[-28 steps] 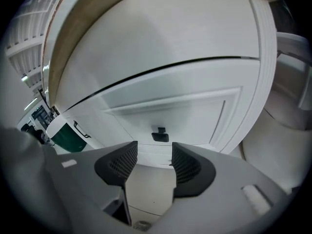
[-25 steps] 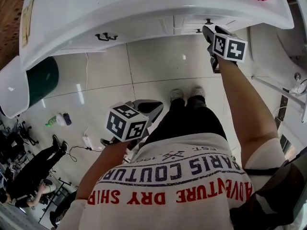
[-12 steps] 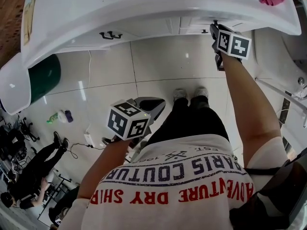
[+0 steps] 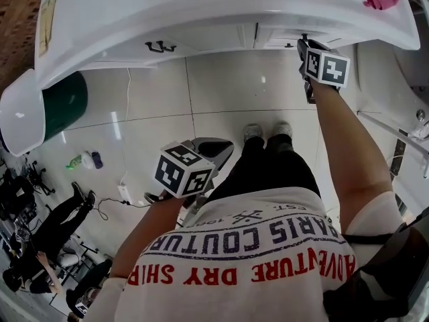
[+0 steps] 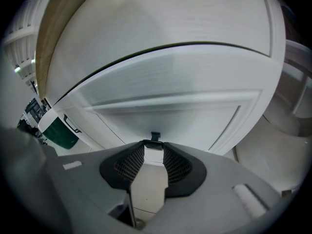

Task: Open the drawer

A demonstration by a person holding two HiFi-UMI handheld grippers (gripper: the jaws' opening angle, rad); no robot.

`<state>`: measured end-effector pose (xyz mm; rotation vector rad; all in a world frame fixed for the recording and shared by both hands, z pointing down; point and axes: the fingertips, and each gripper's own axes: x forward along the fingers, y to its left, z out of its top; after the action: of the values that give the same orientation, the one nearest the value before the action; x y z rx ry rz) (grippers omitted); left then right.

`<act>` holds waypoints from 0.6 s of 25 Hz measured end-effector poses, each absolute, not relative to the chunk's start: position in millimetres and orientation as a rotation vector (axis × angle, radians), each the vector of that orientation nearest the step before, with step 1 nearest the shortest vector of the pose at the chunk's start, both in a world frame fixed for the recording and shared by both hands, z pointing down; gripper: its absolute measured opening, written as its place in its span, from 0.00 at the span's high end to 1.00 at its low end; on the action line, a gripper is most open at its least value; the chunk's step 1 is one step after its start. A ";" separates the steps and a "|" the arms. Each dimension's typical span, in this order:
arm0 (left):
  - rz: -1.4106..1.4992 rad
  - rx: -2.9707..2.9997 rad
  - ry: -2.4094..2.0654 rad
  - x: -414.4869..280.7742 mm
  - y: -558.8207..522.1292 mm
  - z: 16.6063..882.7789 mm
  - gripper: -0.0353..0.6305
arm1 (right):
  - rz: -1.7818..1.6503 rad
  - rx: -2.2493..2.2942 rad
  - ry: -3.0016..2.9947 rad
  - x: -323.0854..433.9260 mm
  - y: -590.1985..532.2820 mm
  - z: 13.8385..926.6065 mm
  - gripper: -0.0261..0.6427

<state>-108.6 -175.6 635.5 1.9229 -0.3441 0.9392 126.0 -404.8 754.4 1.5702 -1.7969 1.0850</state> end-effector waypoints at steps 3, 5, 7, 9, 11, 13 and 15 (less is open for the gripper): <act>0.941 1.935 -0.343 -105.2 -173.8 633.1 0.97 | 1.083 1.583 -1.786 125.2 -389.1 753.5 0.77; 0.943 1.944 -0.331 -101.6 -171.4 631.4 0.97 | 1.084 1.590 -1.782 123.3 -376.6 754.4 0.77; 0.937 1.948 -0.317 -97.3 -168.2 629.4 0.97 | 1.088 1.589 -1.779 121.2 -363.8 755.4 0.77; 0.934 1.951 -0.305 -93.3 -165.3 627.8 0.97 | 1.091 1.587 -1.773 119.9 -351.2 756.0 0.77; 0.936 1.959 -0.296 -90.9 -163.9 626.4 0.97 | 1.090 1.588 -1.763 118.6 -338.9 756.8 0.77; 0.936 1.967 -0.290 -89.2 -163.1 624.5 0.97 | 1.096 1.589 -1.758 116.4 -326.8 758.8 0.77; 0.936 1.972 -0.284 -87.9 -161.2 621.8 0.97 | 1.103 1.582 -1.758 113.6 -314.9 760.7 0.77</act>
<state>-87.9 -161.2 621.8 1.9724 -0.2844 0.9362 113.6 -314.9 760.7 1.5818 -1.7576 1.1032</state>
